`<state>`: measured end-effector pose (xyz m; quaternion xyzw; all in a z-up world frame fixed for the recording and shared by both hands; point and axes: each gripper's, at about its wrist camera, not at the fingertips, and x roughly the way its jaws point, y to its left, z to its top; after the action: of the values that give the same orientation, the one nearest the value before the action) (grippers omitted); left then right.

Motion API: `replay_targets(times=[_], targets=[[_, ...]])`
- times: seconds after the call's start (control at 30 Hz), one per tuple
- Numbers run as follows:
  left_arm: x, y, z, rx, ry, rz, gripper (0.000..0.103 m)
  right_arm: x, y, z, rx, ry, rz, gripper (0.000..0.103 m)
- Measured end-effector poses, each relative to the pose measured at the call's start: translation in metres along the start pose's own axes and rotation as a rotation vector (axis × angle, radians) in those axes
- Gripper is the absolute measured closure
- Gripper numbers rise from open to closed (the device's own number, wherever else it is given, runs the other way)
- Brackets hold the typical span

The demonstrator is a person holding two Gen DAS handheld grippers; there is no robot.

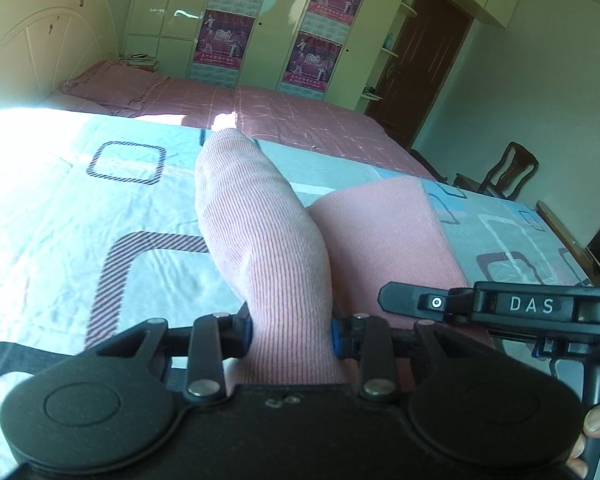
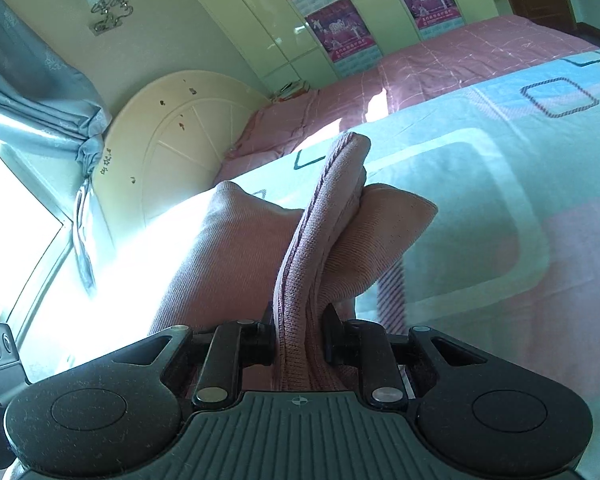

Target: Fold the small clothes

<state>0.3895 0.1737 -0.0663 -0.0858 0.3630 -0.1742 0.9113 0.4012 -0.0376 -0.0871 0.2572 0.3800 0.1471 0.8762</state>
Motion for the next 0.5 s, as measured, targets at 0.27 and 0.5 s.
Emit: replay_targets(times=[0.27,0.5], targets=[[0.023,0.064,-0.004,-0.051,0.025,0.05,0.07,0.064,0.009,-0.006,-0.005,0.037,-0.037,0.082],[0.032,0.088,-0.021,-0.023,0.016,0.057,0.044,0.077,-0.037,-0.006,0.03,0.104,-0.156,0.082]])
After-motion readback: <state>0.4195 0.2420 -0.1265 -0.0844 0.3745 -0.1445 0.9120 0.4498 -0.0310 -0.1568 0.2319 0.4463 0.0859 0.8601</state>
